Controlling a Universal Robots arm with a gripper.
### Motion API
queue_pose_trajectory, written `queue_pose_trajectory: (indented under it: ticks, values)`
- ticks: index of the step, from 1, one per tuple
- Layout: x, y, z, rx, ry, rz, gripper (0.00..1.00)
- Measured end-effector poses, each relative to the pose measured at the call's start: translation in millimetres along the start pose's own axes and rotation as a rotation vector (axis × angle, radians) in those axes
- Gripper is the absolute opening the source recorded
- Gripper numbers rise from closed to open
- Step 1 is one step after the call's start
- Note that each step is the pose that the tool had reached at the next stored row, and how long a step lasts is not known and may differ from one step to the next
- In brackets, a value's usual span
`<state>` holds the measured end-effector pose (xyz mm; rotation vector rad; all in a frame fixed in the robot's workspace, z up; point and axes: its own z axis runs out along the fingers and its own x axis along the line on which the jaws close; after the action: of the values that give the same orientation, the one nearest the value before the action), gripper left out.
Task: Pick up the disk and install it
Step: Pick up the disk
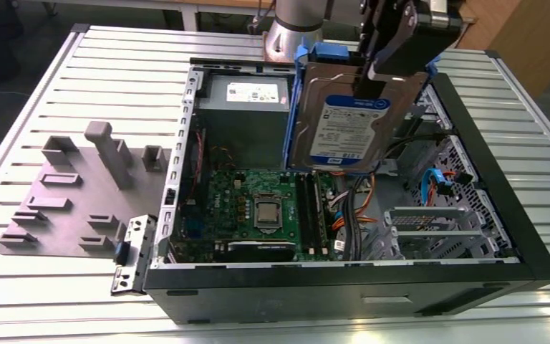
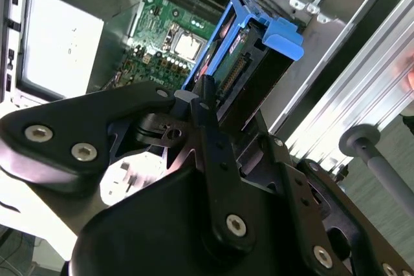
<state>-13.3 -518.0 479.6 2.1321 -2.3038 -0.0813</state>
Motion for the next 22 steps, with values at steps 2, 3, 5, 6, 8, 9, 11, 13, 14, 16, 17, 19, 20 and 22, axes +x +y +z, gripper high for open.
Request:
queue_pose_trajectory:
  ticks: [2, 3, 5, 6, 8, 9, 11, 13, 14, 16, 17, 19, 20, 22]
  values:
    - [-0.3, -4.5, 0.1, -0.0002, 0.0000, 0.000, 0.35]
    - [-0.5, -6.5, 0.1, -0.0003, 0.0001, 0.000, 0.35]
    - [-0.7, -8.9, 0.2, -0.0003, 0.0001, 0.000, 0.35]
    - [-0.7, -9.2, 0.2, -0.0003, 0.0001, 0.000, 0.35]
    - [-0.7, -9.2, 0.2, -0.0003, 0.0001, 0.000, 0.35]
    - [-0.7, -9.2, 0.2, -0.0003, 0.0001, 0.000, 0.35]
    - [-0.7, -9.3, 0.2, -0.0003, 0.0001, 0.000, 0.35]
    - [-0.5, -9.3, 0.2, -0.0003, 0.0000, 0.000, 0.35]
    - [-0.1, -9.4, 0.2, -0.0003, 0.0001, 0.000, 0.35]
    - [1.2, -9.5, 0.1, -0.0003, 0.0001, 0.000, 0.35]
    - [2.3, -9.6, 0.1, -0.0003, 0.0000, 0.000, 0.35]
    - [4.6, -9.8, 0.0, -0.0003, 0.0001, 0.000, 0.35]
    - [5.9, -9.9, -0.1, -0.0003, 0.0002, 0.000, 0.35]
    - [8.6, -10.1, -0.1, -0.0002, 0.0001, 0.000, 0.35]
